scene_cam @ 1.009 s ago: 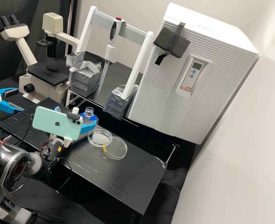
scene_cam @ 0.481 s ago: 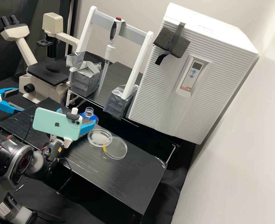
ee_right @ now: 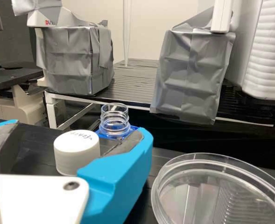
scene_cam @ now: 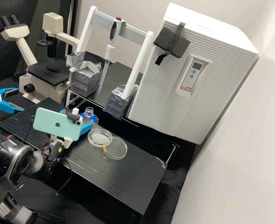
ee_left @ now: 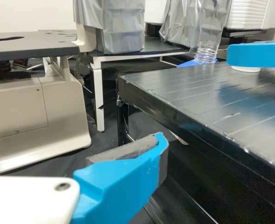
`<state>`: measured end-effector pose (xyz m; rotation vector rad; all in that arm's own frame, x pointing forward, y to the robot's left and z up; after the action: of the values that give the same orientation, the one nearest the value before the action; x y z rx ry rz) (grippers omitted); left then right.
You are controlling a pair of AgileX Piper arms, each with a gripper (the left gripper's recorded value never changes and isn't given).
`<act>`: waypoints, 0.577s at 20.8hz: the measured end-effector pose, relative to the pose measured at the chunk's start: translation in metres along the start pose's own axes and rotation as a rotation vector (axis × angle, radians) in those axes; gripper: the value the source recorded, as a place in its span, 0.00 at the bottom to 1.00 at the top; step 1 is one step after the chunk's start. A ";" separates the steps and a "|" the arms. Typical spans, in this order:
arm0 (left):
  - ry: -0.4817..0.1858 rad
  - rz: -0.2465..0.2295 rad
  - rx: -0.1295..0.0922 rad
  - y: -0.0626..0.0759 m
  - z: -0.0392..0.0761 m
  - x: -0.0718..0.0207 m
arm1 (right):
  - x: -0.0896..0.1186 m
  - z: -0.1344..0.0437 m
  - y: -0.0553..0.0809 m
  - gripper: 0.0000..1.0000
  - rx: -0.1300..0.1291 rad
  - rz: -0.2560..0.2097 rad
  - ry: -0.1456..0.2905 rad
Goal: Close the bottle
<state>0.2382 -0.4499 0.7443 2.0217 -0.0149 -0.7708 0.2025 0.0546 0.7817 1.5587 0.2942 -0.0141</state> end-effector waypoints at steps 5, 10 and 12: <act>0.000 0.000 0.000 0.000 0.000 0.0000 | 0.000 0.000 0.000 0.00 0.000 0.000 0.000; 0.000 0.000 0.000 0.000 0.000 0.0000 | -0.001 -0.002 0.002 0.00 -0.003 0.011 0.011; 0.000 0.000 0.000 0.000 0.000 0.0000 | 0.000 -0.005 0.005 0.00 -0.004 0.022 0.022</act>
<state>0.2382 -0.4499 0.7443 2.0217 -0.0149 -0.7708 0.2023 0.0592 0.7864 1.5587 0.2942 0.0202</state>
